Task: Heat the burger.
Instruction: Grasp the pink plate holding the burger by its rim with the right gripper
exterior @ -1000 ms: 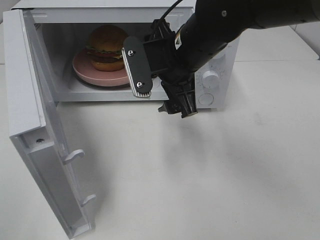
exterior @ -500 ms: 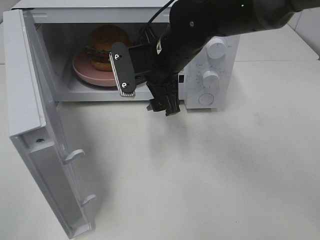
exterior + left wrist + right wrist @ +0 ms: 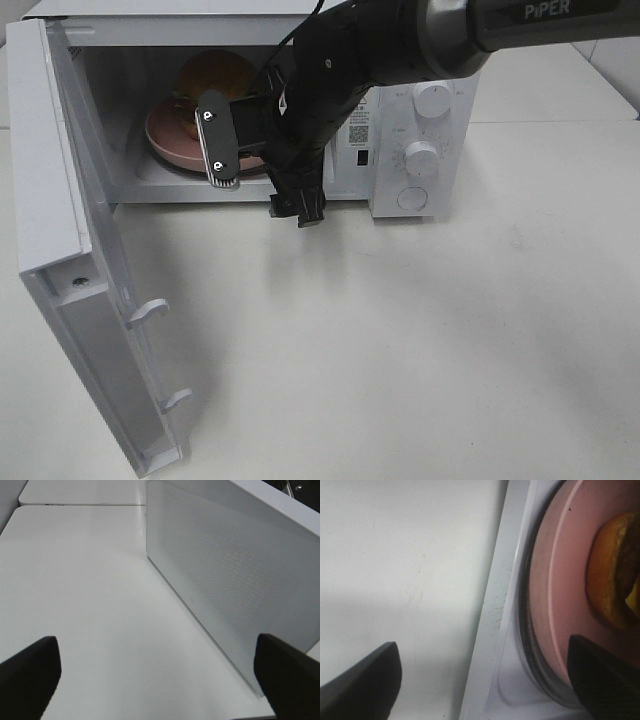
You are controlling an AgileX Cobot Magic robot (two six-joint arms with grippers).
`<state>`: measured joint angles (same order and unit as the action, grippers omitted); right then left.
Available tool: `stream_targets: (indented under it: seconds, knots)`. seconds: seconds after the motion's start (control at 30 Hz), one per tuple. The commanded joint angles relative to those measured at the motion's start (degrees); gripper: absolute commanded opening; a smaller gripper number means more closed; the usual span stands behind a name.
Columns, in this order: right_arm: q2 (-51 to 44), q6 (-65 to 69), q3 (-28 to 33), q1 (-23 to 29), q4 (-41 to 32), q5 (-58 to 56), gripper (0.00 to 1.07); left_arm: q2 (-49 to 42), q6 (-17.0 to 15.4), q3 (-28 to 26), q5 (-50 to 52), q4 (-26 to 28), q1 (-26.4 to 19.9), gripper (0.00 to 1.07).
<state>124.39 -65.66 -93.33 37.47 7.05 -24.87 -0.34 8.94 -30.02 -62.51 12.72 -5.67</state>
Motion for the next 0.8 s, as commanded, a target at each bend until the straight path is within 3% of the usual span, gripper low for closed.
stream_targets:
  seconds: [0.03,0.47,0.8]
  knots:
    - [1.5,1.1,-2.1,0.1,0.2,-0.5,0.86,-0.9,-0.1,0.2,0.7,0.3,0.2,0.98]
    - [8.3,1.2,-11.3,0.1,1.8,-2.2,0.83,-0.9,-0.1,0.2,0.7,0.3,0.2,0.98]
    - [9.4,3.6,-14.3,0.1,5.3,-1.9,0.83,-0.9,-0.1,0.2,0.7,0.3,0.2,0.98]
